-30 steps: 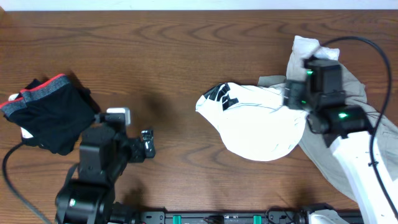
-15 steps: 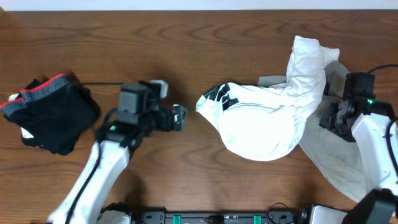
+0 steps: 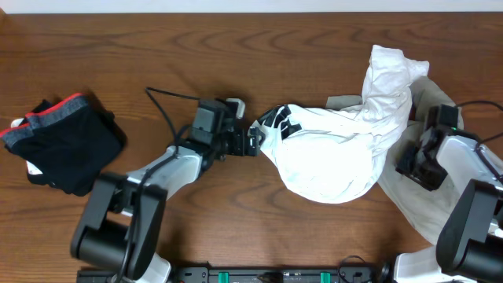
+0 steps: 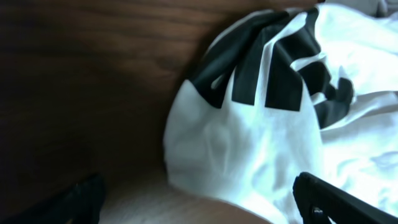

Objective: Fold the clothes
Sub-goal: 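Grasp the t-shirt's left end with the left gripper and pull left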

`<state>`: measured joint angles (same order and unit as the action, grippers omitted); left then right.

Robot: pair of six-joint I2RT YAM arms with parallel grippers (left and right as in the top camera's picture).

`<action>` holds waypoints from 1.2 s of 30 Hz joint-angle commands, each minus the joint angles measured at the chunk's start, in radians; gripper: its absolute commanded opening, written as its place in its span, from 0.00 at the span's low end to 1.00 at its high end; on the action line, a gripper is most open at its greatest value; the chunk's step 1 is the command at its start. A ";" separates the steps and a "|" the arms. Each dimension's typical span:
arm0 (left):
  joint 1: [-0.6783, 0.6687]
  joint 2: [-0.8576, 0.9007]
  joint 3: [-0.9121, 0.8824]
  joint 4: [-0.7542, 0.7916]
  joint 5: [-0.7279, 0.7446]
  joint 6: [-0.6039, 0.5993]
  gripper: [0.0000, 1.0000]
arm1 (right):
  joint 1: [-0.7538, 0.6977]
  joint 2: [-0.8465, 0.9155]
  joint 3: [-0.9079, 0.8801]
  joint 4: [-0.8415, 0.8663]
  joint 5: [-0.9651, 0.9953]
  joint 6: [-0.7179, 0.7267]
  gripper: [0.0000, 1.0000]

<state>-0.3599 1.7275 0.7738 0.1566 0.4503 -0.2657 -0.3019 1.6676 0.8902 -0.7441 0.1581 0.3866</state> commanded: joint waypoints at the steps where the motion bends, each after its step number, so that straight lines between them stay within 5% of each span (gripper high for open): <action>1: -0.025 0.035 0.009 0.037 0.013 -0.010 0.98 | -0.056 0.011 -0.005 0.012 0.007 -0.009 0.49; 11: -0.032 0.097 0.009 0.140 0.006 -0.010 1.00 | -0.163 0.010 -0.005 0.013 -0.038 -0.010 0.50; 14: -0.032 0.115 0.009 0.156 0.006 -0.010 0.80 | -0.163 0.010 -0.005 0.013 -0.035 -0.010 0.50; 20: -0.060 0.150 0.009 0.167 0.010 -0.010 0.76 | -0.163 0.010 -0.005 0.013 -0.035 -0.010 0.50; 26: -0.093 0.151 0.009 0.186 0.010 -0.010 0.42 | -0.163 0.010 -0.005 0.015 -0.035 -0.010 0.50; 29: -0.096 0.151 0.009 0.182 0.011 -0.010 0.08 | -0.163 0.010 -0.005 0.015 -0.035 -0.010 0.50; 36: -0.024 0.037 0.011 0.154 0.010 -0.021 0.06 | -0.166 0.010 -0.005 0.010 -0.034 -0.009 0.49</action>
<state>-0.4335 1.8454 0.7837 0.3130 0.4652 -0.2852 -0.4561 1.6737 0.8894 -0.7326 0.1005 0.3855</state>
